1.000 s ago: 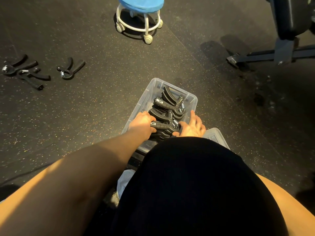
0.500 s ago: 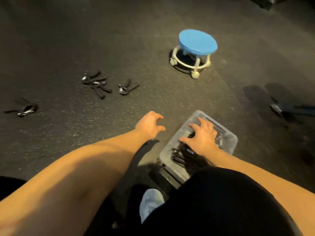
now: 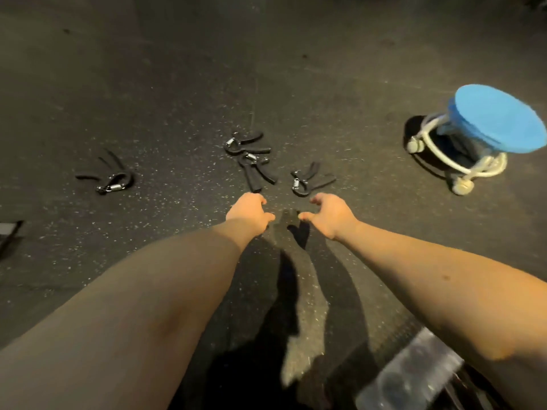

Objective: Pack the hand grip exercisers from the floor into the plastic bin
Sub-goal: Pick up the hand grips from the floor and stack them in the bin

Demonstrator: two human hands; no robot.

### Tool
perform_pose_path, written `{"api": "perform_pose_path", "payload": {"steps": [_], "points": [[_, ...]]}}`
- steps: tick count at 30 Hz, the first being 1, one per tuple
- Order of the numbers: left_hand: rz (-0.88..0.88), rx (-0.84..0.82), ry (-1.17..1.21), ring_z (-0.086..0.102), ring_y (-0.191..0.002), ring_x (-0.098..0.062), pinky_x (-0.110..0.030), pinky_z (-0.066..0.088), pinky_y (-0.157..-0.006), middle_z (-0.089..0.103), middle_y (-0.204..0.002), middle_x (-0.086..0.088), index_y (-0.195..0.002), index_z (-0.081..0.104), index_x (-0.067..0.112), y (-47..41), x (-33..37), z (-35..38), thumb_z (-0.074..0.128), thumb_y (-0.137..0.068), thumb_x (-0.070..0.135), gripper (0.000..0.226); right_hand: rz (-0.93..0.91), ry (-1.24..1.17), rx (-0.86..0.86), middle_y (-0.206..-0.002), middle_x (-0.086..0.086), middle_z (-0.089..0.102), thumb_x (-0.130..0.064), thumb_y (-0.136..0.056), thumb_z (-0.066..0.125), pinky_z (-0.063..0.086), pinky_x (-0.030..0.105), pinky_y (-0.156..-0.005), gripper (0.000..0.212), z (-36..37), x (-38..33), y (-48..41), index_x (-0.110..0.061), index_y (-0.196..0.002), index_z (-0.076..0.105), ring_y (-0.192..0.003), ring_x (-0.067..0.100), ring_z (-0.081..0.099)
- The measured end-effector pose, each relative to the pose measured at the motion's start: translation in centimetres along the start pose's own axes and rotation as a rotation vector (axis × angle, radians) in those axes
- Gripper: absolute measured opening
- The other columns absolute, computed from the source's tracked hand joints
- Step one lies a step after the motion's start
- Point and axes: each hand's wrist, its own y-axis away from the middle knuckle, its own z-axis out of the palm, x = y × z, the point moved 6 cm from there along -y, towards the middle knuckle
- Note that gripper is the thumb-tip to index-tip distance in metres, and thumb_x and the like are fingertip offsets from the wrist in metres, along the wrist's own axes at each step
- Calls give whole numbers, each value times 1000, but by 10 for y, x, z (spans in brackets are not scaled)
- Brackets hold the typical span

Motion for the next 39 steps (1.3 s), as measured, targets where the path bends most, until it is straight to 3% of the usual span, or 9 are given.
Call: {"api": "perform_pose_path", "payload": {"steps": [9, 14, 17, 20, 22, 25, 29, 34, 39], "points": [[-192, 91, 284, 59, -121, -31, -39, 47, -105, 61, -133, -13, -141, 47, 8, -126, -61, 14, 67, -92, 32, 58, -107, 33, 128, -138, 17, 53, -24, -95, 61, 40, 40, -110, 44, 84, -67, -154, -10, -136, 54, -129, 37, 48], [-310, 115, 596, 70, -98, -30, -44, 57, -90, 70, -110, -13, -129, 53, 13, -150, -70, 22, 67, -87, 38, 51, 32, 18, 133, -141, 11, 37, -31, -98, 61, 39, 40, -108, 47, 92, -62, -180, -12, -140, 51, -128, 32, 48], [-327, 110, 602, 71, -92, -26, -41, 59, -86, 69, -114, -12, -139, 49, 12, -132, -60, 18, 65, -92, 34, 54, 110, -76, 100, -137, 9, 47, -32, -92, 70, 46, 37, -103, 46, 93, -51, -174, -14, -132, 58, -118, 29, 57], [-329, 7, 570, 63, -64, -17, -30, 56, -65, 67, -88, -11, -137, 50, 7, -107, -56, 26, 63, -97, 29, 48, 196, -242, 48, -119, 6, 63, -26, -84, 78, 51, 37, -99, 36, 93, -33, -154, -15, -115, 66, -110, 24, 63], [-309, -43, 494, 59, -63, -17, -27, 54, -63, 62, -75, -8, -121, 61, 1, -87, -55, 27, 65, -95, 32, 41, 200, -282, -53, -105, 4, 66, -21, -82, 78, 52, 34, -93, 30, 93, -26, -131, -13, -110, 69, -106, 24, 65], [-280, -143, 478, 68, -77, -23, -32, 57, -73, 69, -84, -10, -107, 70, 3, -54, -52, 27, 71, -90, 37, 38, 178, -265, -190, -100, 9, 71, -20, -78, 79, 57, 36, -86, 30, 85, -16, -89, -10, -106, 72, -100, 28, 69], [-270, -189, 583, 75, -90, -26, -44, 61, -85, 75, -101, -14, -103, 72, 6, 2, -33, 23, 79, -83, 27, 30, 203, -470, -243, -77, 8, 68, -8, -87, 71, 53, 21, -51, 6, 62, 0, -17, -12, -85, 68, -59, 15, 65], [-85, -275, 487, 72, -81, -22, -44, 60, -85, 76, -88, -13, -87, 74, 14, 89, 32, 22, 79, -84, 24, 12, 354, -859, -224, -85, 19, 63, -4, -94, 64, 55, 29, -46, 2, 13, 31, 84, -3, -94, 62, -61, 23, 62], [211, -347, 273, 58, -63, -6, -15, 42, -55, 68, -75, 5, -97, 76, 18, 175, 123, 26, 73, -89, 30, 15, 449, -1173, -38, -104, 26, 63, -32, -96, 65, 58, 32, -53, 31, -56, 90, 178, -3, -102, 56, -79, 32, 67]]}}
